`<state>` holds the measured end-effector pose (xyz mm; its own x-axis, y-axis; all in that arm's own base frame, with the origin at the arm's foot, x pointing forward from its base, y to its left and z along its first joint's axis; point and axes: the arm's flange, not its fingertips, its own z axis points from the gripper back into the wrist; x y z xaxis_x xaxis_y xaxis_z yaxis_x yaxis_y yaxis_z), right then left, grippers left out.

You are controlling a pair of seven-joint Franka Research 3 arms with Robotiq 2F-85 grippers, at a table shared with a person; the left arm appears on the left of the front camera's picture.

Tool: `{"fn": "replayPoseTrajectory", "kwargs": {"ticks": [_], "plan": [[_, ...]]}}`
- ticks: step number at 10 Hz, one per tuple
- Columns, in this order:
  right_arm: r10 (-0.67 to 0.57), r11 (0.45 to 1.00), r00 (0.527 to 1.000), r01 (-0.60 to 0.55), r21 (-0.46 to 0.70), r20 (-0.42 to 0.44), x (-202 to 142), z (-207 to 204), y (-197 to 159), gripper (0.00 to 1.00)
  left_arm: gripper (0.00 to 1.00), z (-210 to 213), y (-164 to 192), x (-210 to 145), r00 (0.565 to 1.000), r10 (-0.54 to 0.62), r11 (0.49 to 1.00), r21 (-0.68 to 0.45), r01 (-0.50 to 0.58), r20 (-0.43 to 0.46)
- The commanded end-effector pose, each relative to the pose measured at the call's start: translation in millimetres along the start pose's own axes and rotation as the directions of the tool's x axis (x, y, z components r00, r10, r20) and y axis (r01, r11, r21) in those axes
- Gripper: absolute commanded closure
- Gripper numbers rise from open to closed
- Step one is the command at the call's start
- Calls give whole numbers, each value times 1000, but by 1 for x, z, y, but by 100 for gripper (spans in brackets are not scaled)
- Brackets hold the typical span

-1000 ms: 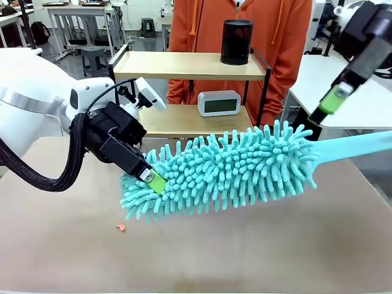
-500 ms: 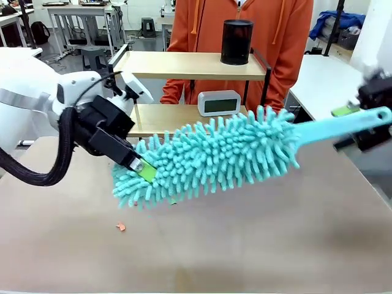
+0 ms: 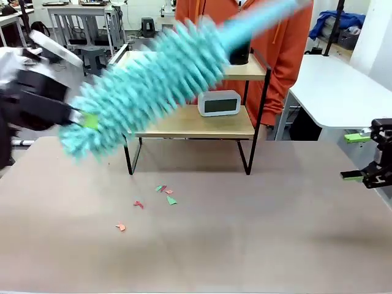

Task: Clean the shelf.
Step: Hand the Duster back to the human.

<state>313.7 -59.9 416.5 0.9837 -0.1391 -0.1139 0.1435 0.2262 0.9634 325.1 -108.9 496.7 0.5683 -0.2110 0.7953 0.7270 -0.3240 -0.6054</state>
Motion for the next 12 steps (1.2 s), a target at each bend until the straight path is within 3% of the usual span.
{"fn": "replayPoseTrajectory", "kwargs": {"ticks": [1, 2, 3, 4, 5, 6, 7, 8, 10, 11, 12], "plan": [[42, 999, 999, -42, -29, -3, -10, 2, 13, 0, 100, 43, -51, -16, 951, -212, 977, 86, 198, 225], [42, 999, 999, -42, -29, -3, -10, 2, 13, 0, 100, 72, -70, -27, 878, -296, 949, 224, 224, 376], [42, 999, 999, -42, -29, -3, -10, 2, 13, 0, 100, 97, -79, -38, 785, -327, 931, 323, 171, 526], [42, 999, 999, -42, -29, -3, -10, 2, 13, 0, 100, 124, -86, -53, 663, -292, 903, 428, -46, 689], [42, 999, 999, -42, -29, -3, -10, 2, 13, 0, 100, 142, -91, -66, 577, -243, 883, 423, -201, 780], [42, 999, 999, -42, -29, -3, -10, 2, 13, 0, 100, 161, -87, -67, 490, -83, 824, 336, -457, 868], [42, 999, 999, -42, -29, -3, -10, 2, 13, 0, 100, 168, -79, -78, 421, 10, 738, 278, -615, 907], [42, 999, 999, -42, -29, -3, -10, 2, 13, 0, 100, 175, -60, -78, 371, 101, 602, 240, -762, 923], [42, 999, 999, -42, -29, -3, -10, 2, 13, 0, 100, 183, -26, -76, 354, 280, 454, 202, -868, 893], [42, 999, 999, -42, -29, -3, -10, 2, 13, 0, 100, 183, -15, -78, 347, 324, 422, 194, -886, 880], [42, 999, 999, -42, -29, -3, -10, 2, 13, 0, 100, 235, -25, -70, 465, 128, 577, 316, -753, 876]]}}
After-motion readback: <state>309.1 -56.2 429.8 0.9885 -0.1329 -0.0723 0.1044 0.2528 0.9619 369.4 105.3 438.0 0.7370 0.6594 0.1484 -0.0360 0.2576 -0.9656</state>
